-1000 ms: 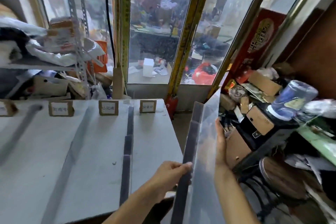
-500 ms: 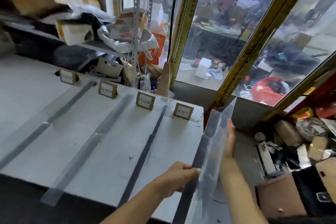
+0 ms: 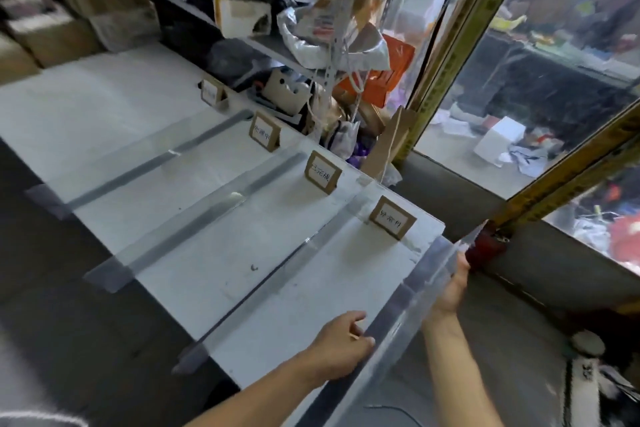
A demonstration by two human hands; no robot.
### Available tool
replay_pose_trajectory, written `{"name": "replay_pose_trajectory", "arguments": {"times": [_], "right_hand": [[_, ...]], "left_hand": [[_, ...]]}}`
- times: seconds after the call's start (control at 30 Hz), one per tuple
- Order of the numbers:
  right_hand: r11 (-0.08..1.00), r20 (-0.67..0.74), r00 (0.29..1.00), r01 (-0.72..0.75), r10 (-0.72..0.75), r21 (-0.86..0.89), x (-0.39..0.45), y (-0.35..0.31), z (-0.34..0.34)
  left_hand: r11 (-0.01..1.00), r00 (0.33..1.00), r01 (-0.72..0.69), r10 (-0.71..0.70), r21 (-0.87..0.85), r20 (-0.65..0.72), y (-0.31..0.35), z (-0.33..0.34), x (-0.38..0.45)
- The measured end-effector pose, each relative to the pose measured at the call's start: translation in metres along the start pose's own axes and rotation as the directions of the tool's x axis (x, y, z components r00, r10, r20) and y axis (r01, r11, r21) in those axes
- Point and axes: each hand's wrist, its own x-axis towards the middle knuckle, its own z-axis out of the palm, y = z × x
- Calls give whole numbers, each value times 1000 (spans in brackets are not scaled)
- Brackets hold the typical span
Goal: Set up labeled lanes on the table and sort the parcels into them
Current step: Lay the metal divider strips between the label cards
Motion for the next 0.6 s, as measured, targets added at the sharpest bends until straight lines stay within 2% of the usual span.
{"name": "replay_pose_trajectory", "arguments": {"times": [0.07, 0.1, 0.17, 0.27, 0.37, 0.47, 0.6], "right_hand": [[999, 38, 998, -46, 45, 24, 29, 10, -17], [998, 62, 996, -60, 59, 11, 43, 14, -23], [996, 54, 995, -88, 89, -13, 69, 20, -31], [998, 72, 995, -70, 70, -1, 90, 25, -32], [995, 1, 996, -93, 93, -35, 101, 31, -34], [989, -12, 991, -134, 134, -57, 104, 36, -34], [990, -86, 989, -125, 120, -65, 116, 39, -38]], "left_hand": [[979, 992, -92, 105, 180, -65, 0, 8, -9], [967, 985, -153, 166, 202, -50, 0, 12, -15], [965, 975, -224, 220, 138, 40, -1, 18, -27], [978, 977, -191, 181, 90, 111, -13, 27, -33], [975, 980, -194, 188, 112, 61, -29, 35, -26], [972, 986, -166, 168, 167, 2, -36, 42, -22], [973, 991, -134, 137, 189, -6, -39, 55, -21]]}}
